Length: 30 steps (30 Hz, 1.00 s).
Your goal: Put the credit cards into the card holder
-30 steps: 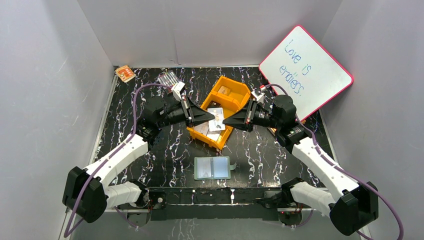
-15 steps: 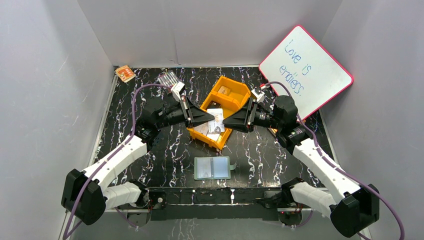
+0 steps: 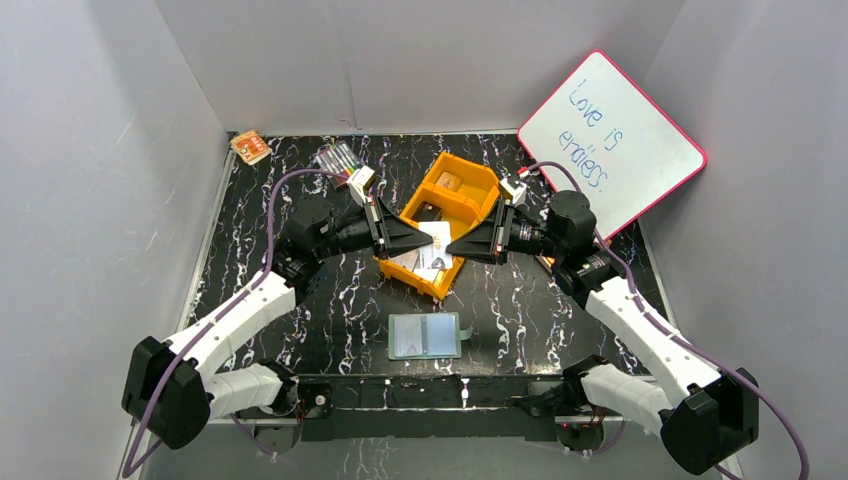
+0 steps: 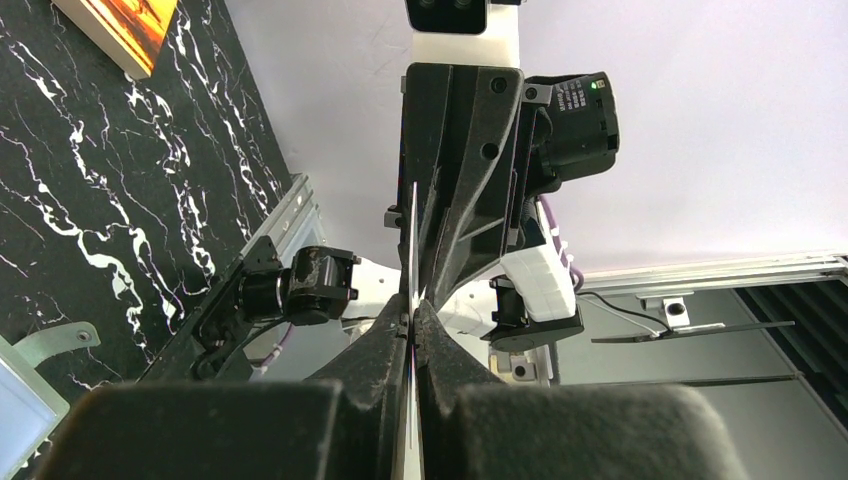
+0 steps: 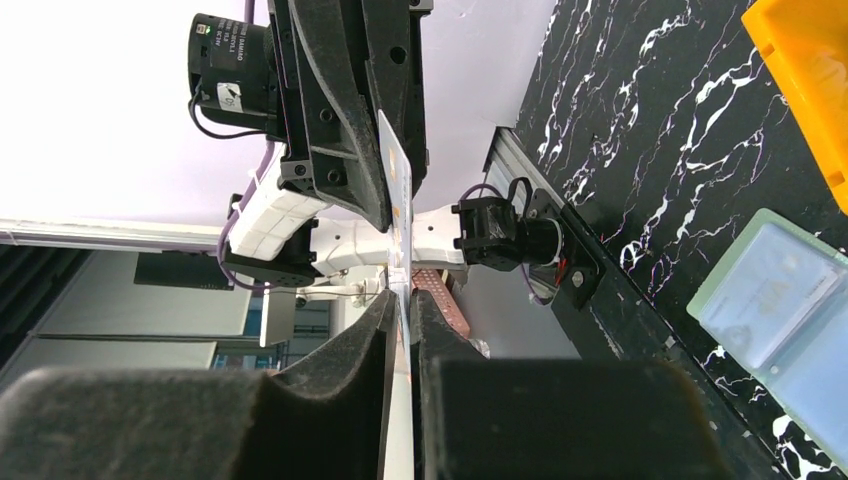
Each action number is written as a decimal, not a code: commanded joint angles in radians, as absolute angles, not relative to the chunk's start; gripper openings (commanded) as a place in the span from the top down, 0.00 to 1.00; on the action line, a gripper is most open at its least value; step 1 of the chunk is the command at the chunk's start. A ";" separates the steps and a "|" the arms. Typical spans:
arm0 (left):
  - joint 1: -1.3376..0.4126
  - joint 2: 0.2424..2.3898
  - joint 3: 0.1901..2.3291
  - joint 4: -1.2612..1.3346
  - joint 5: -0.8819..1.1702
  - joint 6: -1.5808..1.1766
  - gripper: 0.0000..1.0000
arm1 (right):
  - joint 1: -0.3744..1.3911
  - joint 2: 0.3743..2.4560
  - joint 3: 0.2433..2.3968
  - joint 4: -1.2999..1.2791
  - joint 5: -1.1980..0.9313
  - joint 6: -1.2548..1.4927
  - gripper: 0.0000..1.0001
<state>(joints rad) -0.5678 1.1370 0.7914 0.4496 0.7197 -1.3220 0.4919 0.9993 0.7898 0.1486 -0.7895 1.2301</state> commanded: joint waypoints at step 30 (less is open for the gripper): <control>-0.592 0.851 0.640 -0.361 0.215 -0.945 0.20 | 0.519 0.869 0.637 -0.338 -0.653 0.786 1.00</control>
<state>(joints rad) -0.5865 0.8425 0.7177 -0.2344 0.3008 -0.9760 0.4938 0.8391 0.7002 -0.3813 -0.6598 0.7963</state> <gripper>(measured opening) 0.813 0.011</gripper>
